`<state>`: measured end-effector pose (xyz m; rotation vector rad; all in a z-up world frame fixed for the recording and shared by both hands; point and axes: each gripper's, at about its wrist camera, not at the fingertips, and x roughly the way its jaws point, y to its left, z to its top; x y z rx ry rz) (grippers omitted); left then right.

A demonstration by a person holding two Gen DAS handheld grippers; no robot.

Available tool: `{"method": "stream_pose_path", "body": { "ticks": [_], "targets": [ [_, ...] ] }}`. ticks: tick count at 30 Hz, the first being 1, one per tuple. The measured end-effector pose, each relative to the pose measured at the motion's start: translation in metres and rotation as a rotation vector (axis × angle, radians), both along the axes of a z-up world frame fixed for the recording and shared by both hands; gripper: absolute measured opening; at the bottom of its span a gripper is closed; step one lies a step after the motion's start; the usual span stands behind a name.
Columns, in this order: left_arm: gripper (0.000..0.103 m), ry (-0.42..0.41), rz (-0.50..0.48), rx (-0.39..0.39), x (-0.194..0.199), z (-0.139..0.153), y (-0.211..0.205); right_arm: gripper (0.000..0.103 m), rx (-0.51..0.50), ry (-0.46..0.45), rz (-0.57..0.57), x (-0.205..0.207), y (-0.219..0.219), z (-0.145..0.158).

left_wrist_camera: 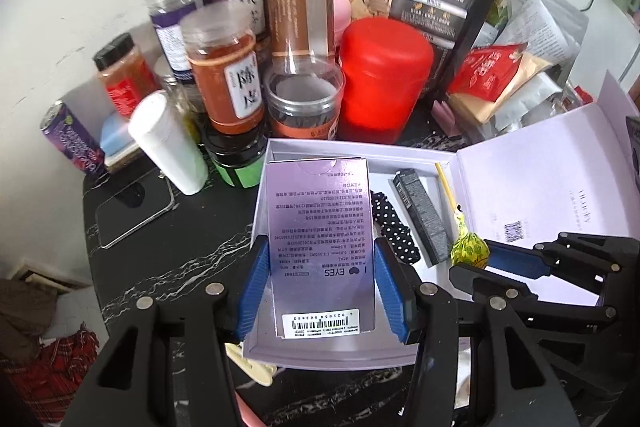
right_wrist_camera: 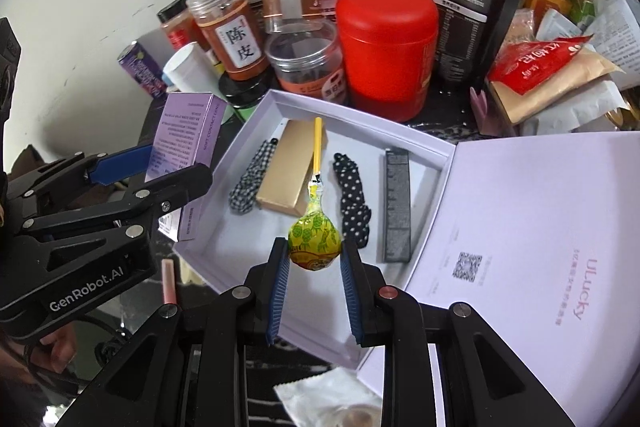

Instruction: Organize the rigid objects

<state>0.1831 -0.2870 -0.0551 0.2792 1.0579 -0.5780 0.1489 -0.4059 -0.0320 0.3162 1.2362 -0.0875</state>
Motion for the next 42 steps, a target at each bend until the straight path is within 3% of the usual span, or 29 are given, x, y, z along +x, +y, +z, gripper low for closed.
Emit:
{"method": "stream_pose_path", "body": {
  "ticks": [9, 18, 26, 42],
  "targets": [
    [0.051, 0.092, -0.028, 0.024, 0.004, -0.053, -0.007, 0.026, 0.005, 0.082, -0.016, 0.005, -0.007, -0.043],
    [0.051, 0.143, -0.024, 0.045, 0.003, -0.082, -0.006, 0.026, 0.035, 0.15, 0.016, 0.003, -0.001, -0.073],
    [0.051, 0.178, -0.037, 0.064, -0.003, -0.101, -0.004, 0.026, 0.051, 0.202, 0.039, -0.005, 0.011, -0.095],
    [0.051, 0.177, -0.055, 0.072, -0.005, -0.109, -0.005, 0.026, 0.029, 0.239, 0.081, -0.008, 0.023, -0.104]
  ]
}}
